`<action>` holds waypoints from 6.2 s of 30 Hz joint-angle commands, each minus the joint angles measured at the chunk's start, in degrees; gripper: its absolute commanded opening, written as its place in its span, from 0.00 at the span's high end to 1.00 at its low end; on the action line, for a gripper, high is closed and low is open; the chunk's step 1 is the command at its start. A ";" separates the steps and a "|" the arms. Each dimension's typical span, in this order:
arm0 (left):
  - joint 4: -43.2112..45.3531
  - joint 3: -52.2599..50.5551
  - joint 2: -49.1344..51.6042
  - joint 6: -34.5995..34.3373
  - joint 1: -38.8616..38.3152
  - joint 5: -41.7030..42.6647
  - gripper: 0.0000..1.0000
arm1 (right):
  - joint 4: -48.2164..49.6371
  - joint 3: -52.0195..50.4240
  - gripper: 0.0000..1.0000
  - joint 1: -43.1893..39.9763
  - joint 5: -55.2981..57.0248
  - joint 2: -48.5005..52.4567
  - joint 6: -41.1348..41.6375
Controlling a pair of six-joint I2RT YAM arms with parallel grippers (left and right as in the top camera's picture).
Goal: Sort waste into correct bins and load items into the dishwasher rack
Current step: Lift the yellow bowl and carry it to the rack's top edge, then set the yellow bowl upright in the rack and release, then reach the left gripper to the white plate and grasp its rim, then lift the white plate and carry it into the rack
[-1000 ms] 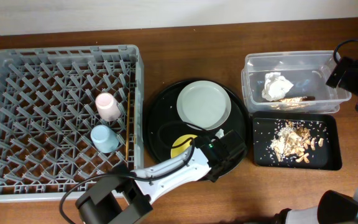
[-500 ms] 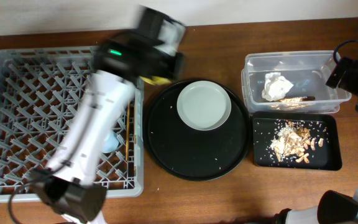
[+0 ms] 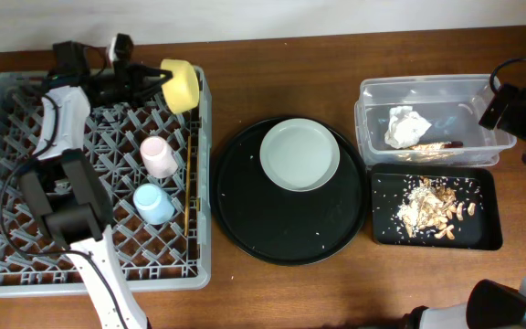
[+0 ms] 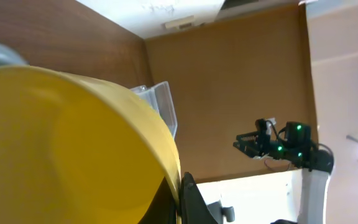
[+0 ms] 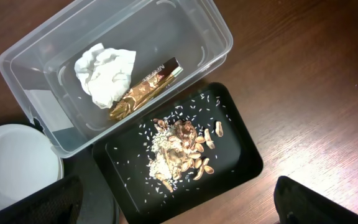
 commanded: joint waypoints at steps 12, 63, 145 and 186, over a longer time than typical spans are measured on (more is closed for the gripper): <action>-5.60 0.33 -0.50 -1.03 8.98 -12.20 0.01 | 0.00 0.42 0.02 -0.04 0.70 0.22 -0.35; -32.81 12.90 -9.55 -3.50 -55.69 -84.06 0.39 | 0.00 0.42 0.01 -0.04 0.70 0.22 -0.35; -44.63 -22.53 -34.36 47.34 -3.13 -18.82 1.00 | 0.00 0.42 0.01 -0.04 0.70 0.22 -0.35; -29.94 -21.99 -36.57 27.76 -5.73 -28.37 0.99 | 0.00 0.42 0.01 -0.04 0.70 0.22 -0.35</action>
